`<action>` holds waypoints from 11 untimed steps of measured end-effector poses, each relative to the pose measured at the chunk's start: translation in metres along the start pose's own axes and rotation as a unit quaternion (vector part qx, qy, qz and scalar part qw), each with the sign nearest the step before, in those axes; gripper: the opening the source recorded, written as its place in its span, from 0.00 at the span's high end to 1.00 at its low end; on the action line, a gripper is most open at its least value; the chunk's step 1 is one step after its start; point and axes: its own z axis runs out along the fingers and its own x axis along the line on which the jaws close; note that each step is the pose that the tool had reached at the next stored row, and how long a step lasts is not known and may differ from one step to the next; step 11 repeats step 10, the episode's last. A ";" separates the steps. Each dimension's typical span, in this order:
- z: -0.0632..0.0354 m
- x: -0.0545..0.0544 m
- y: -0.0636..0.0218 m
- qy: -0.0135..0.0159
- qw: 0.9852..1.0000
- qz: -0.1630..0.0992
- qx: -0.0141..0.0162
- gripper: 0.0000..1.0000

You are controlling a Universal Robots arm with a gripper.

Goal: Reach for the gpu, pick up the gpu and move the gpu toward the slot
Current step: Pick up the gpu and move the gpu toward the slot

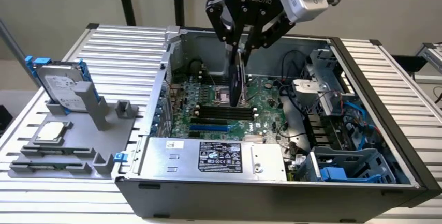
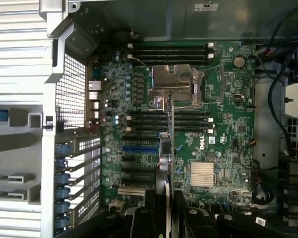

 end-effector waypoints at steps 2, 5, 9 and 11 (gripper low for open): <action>0.0008 0.000 0.0060 0.000 1.000 0.000 0.003 0.74; 0.0019 0.000 0.0080 0.000 1.000 0.000 0.006 0.74; 0.0019 0.000 0.0081 0.000 1.000 0.000 0.006 0.74; 0.0020 0.000 0.0081 0.000 1.000 0.000 0.006 0.74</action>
